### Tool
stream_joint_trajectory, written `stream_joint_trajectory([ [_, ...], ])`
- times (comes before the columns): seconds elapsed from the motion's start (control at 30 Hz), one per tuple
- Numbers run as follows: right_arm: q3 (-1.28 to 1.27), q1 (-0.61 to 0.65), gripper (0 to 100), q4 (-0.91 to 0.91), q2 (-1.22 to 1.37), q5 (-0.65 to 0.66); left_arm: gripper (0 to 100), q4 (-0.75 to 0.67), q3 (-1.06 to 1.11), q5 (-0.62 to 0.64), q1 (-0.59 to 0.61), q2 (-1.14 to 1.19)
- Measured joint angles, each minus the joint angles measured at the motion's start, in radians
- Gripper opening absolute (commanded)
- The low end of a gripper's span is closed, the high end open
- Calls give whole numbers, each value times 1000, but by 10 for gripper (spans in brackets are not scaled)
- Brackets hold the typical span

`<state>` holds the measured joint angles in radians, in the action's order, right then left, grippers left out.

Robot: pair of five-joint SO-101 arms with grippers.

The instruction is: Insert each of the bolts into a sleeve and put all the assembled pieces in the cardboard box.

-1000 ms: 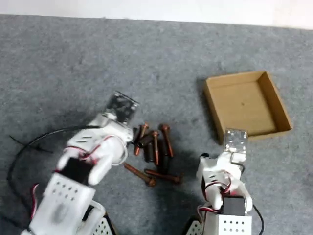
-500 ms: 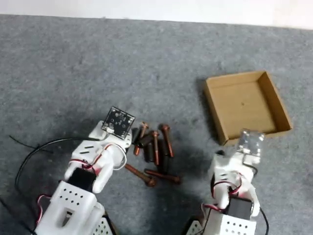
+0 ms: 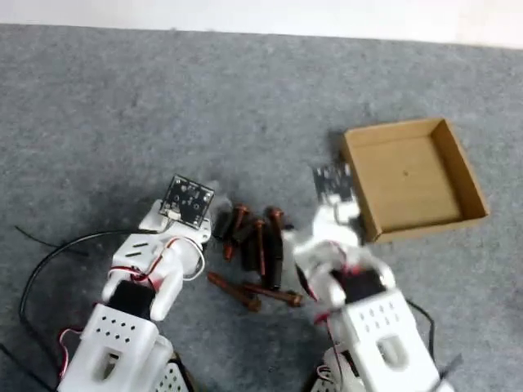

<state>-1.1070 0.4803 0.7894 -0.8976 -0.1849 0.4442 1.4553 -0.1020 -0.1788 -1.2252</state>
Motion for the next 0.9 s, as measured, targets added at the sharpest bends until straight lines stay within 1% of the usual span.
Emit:
stream_joint_trajectory([
  [0.17, 181, 138, 245, -14, 354, -86, 5, 0, 0, 0, 3, 0],
  [0.3, 209, 210, 245, -14, 486, -138, 5, 0, 0, 0, 21, 0],
  [0.4, 207, 218, 245, -14, 506, -160, 5, 0, 0, 0, 43, 0],
  [0.5, 181, 218, 245, -14, 508, -160, 5, 0, 0, 0, 40, 0],
  [0.57, 169, 192, 239, -14, 514, -160, 5, 0, 0, 0, 40, 0],
  [0.67, 141, 147, 172, -14, 519, -160, 5, 0, 0, 0, 52, 0],
  [0.73, 117, 143, 138, -14, 519, -160, 6, 0, 0, 0, 52, 0],
  [0.9, 92, 157, 141, -21, 519, -160, 6, 0, 0, 0, 51, 0],
])
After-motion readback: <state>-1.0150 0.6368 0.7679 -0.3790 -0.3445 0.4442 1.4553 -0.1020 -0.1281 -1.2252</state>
